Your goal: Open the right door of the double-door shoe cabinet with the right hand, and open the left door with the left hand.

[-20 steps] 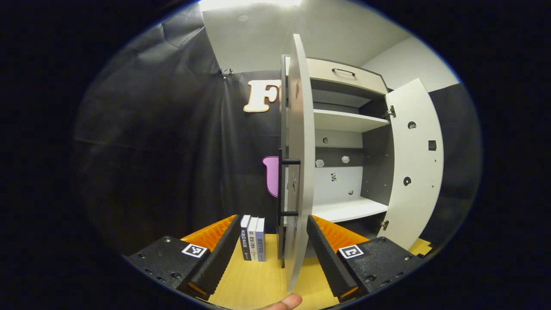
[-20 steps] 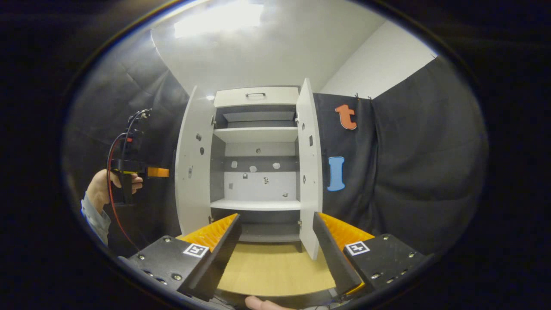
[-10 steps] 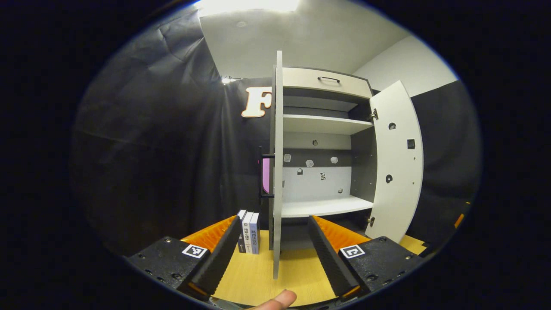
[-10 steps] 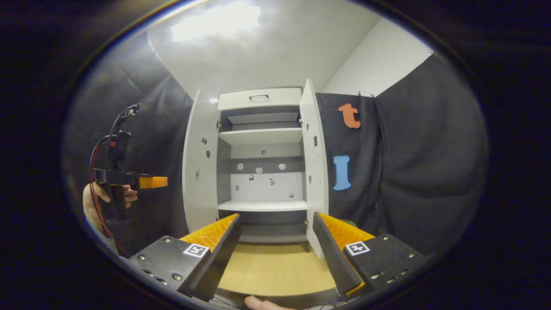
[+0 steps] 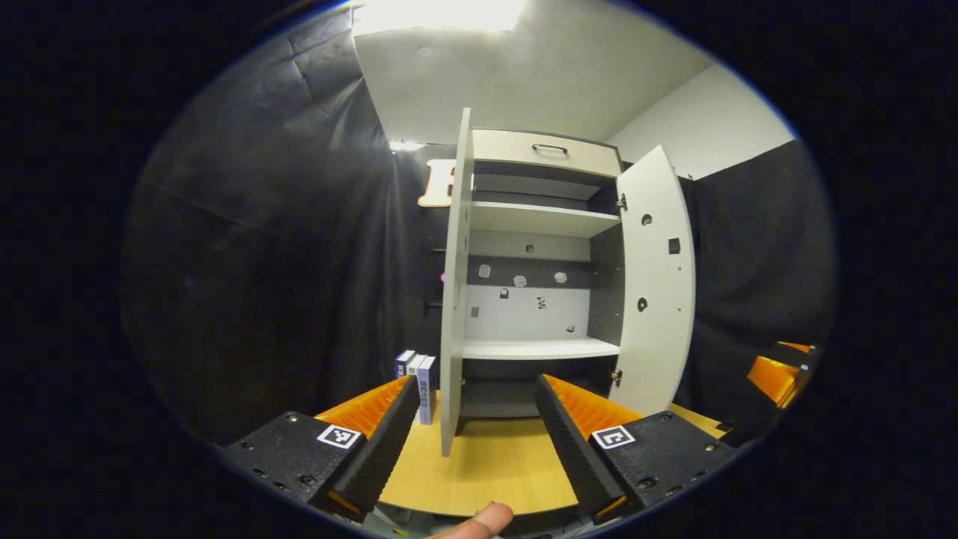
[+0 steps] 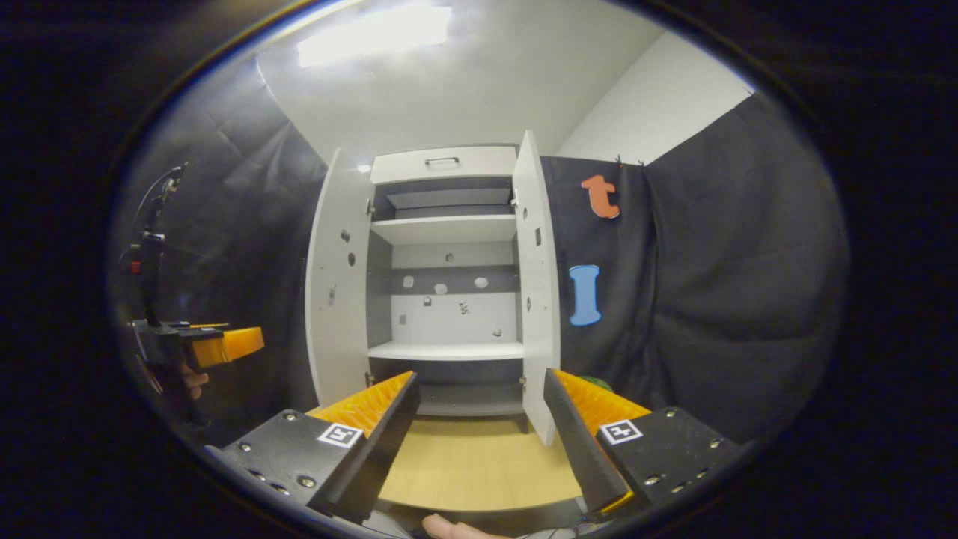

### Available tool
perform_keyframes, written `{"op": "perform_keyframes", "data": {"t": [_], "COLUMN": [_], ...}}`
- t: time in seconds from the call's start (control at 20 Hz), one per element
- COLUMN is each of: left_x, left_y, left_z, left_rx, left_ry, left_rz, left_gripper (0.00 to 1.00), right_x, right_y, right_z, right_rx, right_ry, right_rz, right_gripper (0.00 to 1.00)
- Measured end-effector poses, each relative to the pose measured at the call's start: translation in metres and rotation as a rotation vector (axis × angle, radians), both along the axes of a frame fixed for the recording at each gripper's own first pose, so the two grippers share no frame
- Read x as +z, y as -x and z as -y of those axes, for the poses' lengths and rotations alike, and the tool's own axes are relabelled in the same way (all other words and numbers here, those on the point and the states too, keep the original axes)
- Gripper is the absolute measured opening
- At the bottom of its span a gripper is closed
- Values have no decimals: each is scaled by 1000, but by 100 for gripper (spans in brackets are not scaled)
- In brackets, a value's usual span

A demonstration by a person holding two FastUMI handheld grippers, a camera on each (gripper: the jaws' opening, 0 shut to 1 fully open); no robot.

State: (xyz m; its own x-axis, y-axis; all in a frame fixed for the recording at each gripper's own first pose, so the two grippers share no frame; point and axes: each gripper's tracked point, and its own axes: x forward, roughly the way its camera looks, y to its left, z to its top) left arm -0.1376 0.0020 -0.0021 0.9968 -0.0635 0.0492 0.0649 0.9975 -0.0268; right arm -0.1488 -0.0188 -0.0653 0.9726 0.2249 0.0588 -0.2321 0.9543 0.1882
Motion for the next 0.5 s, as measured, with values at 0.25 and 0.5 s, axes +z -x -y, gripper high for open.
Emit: {"op": "perform_keyframes", "data": {"t": [0.25,0.5], "left_x": [-6,-8], "left_y": [7,4], "left_z": [0,3], "left_rx": [7,-10], "left_ry": [0,-11], "left_rz": [-3,-6], "left_gripper": [96,96], "right_x": [-9,-5], "right_y": [-6,-6], "right_z": [14,12], "right_rx": [-78,-87], "right_ry": [74,76], "right_rz": [-4,9], "right_gripper": [99,99]}}
